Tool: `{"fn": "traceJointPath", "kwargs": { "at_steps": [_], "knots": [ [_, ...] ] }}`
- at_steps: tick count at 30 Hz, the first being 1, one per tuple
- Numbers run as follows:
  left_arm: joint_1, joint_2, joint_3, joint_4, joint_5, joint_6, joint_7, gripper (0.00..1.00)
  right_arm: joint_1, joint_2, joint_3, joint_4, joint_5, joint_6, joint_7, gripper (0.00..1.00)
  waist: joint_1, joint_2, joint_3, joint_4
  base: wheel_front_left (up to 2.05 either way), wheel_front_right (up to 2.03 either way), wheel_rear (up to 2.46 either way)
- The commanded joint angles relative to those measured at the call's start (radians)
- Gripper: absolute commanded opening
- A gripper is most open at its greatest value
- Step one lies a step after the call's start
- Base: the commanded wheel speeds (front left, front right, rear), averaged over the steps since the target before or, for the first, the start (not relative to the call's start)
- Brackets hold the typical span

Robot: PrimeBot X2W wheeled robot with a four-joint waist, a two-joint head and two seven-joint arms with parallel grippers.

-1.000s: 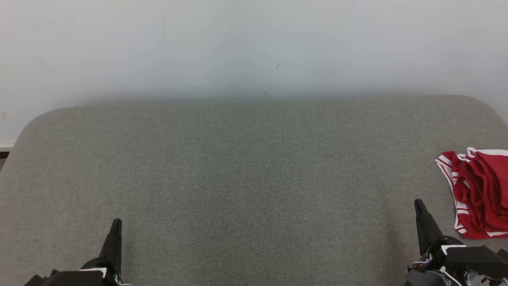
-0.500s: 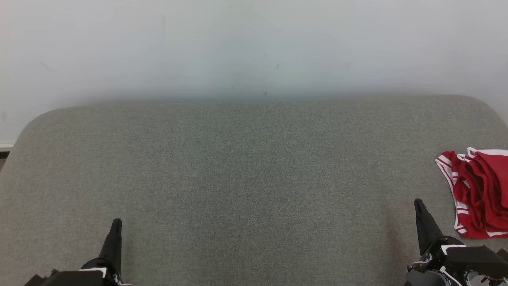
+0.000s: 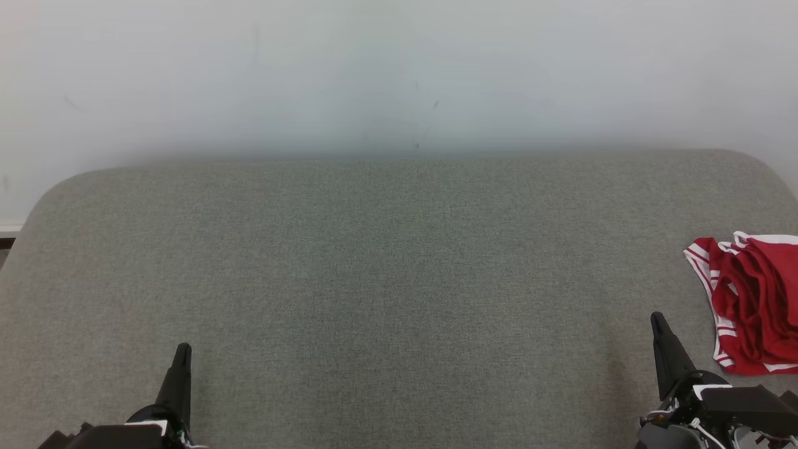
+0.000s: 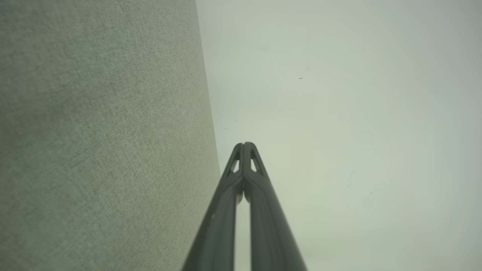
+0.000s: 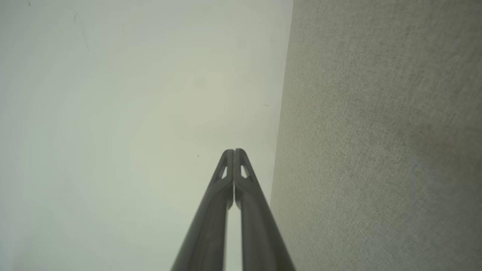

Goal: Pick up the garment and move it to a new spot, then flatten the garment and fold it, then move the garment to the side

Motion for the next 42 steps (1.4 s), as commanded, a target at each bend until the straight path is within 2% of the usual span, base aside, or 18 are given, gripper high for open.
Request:
{"fn": "traceJointPath", "kwargs": {
  "at_steps": [1,42],
  "knots": [
    [-0.011,0.003,0.002,-0.002,-0.005,-0.003,0.000,0.00,-0.007,0.002,-0.001,-0.002,0.001,-0.002,0.003,0.00,0.0000,-0.0001,0.000,0.000,0.00,0.00,0.00],
    [-0.010,0.003,0.003,-0.003,-0.005,-0.003,0.000,0.00,-0.007,0.002,-0.001,-0.002,0.002,-0.002,0.003,0.00,0.0000,-0.0001,0.000,0.000,0.00,0.00,0.00]
  ]
}}
